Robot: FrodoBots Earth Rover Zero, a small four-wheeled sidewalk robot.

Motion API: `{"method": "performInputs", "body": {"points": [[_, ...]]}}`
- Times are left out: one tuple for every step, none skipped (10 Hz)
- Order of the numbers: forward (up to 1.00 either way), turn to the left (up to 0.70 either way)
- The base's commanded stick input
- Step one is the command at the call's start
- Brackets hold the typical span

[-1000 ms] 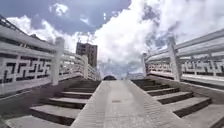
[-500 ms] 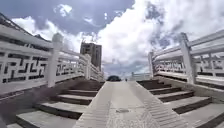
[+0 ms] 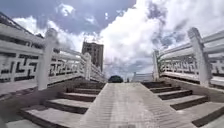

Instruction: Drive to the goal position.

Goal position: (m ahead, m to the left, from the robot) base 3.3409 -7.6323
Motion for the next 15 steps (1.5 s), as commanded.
{"method": "performInputs", "body": {"points": [[0.70, -0.14], [0.70, -0.14], [0.70, -0.14], [0.70, -0.14], [0.70, -0.06], [0.70, 0.00], [0.70, 0.00], [0.70, 0.00], [0.70, 0.00], [0.70, 0.00], [0.70, 0.00], [0.70, 0.00], [0.70, 0.00], [0.70, 0.00], [0.70, 0.07]]}}
